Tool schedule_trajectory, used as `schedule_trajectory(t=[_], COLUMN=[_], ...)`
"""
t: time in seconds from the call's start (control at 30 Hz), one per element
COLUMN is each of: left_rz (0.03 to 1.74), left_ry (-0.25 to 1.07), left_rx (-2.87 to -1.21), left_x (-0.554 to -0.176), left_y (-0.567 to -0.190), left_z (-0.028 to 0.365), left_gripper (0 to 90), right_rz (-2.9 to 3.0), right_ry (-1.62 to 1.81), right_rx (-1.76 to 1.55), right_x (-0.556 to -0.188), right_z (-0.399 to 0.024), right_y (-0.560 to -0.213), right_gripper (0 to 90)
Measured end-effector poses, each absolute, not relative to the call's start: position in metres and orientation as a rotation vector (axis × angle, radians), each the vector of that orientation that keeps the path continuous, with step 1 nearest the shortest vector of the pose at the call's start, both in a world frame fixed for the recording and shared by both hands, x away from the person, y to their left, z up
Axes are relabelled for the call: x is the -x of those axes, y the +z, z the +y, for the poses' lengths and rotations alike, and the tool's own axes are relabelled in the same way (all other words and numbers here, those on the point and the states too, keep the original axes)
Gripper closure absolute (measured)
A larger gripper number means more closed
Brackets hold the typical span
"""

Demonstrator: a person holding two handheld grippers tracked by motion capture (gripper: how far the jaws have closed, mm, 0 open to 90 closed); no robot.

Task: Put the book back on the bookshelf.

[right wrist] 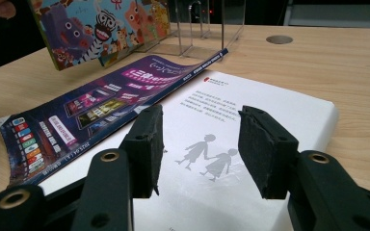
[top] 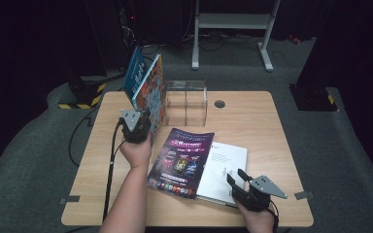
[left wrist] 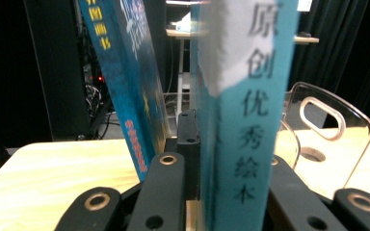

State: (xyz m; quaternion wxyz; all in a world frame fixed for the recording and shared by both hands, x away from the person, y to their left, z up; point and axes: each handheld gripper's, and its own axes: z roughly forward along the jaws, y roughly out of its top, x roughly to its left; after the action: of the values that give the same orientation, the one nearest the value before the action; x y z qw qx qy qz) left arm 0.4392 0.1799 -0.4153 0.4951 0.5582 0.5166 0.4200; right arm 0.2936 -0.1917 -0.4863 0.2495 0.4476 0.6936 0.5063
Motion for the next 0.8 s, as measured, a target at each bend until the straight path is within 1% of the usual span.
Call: schedule_trajectory(t=[0.33,0.47,0.8], left_rz=[1.247,1.255,1.208], left_ry=[1.03,1.032,1.066], left_rx=[-1.325,-1.317,-1.32], left_x=[-0.45,-0.452,-0.444], left_y=[-0.411,-0.416,-0.43], left_z=[0.174,0.174,0.173], left_gripper=[81.8,81.8,81.5], right_rz=[1.884,1.885,1.886], right_ry=[1.38,1.382,1.383], right_rx=[-1.214,-1.211,-1.211], right_x=[-0.294,-0.293,-0.293], right_z=[-0.193,-0.193,-0.193], right_y=[-0.486,-0.486,-0.486], right_gripper=[51.4,51.4,51.7])
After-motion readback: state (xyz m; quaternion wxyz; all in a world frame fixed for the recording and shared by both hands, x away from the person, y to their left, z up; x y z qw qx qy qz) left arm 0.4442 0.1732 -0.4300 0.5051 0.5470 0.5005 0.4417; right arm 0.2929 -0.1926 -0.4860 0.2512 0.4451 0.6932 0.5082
